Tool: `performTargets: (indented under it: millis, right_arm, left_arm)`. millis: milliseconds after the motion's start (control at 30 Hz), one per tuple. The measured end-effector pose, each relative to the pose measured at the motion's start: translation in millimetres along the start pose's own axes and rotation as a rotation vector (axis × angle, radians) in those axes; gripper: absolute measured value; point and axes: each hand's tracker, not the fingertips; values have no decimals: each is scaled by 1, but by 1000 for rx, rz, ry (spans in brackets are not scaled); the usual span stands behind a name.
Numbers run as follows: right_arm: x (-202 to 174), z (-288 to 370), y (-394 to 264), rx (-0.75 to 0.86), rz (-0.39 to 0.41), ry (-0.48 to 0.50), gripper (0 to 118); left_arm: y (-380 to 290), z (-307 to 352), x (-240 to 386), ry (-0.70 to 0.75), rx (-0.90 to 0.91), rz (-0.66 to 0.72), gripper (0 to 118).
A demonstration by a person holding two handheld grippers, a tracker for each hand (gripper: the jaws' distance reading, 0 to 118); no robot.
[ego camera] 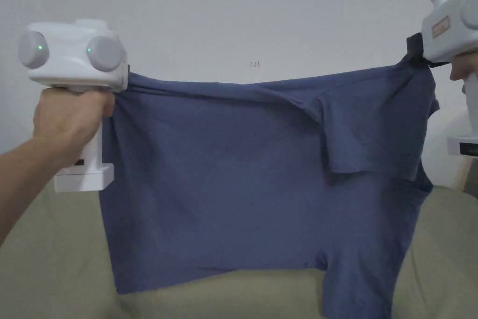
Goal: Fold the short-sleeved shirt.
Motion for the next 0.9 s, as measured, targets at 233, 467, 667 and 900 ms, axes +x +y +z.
performTargets:
  millis: [233, 467, 667, 900]
  right_arm:
    - [-20, -55, -67, -108, 1, 29, 7]
    - [-34, -50, -200, -277, -50, 114, 7]
    - [-30, 30, -310, -390, -64, 196, 7]
    - [-15, 146, -412, -484, -175, 223, 7]
  left_arm:
    - [-68, -51, 4, 13, -111, -29, 0]
    - [-187, -60, -8, -37, -293, -54, 0]
    - [-272, 6, -36, -115, -377, -36, 0]
    - [-336, 117, -67, -156, -445, -60, 0]
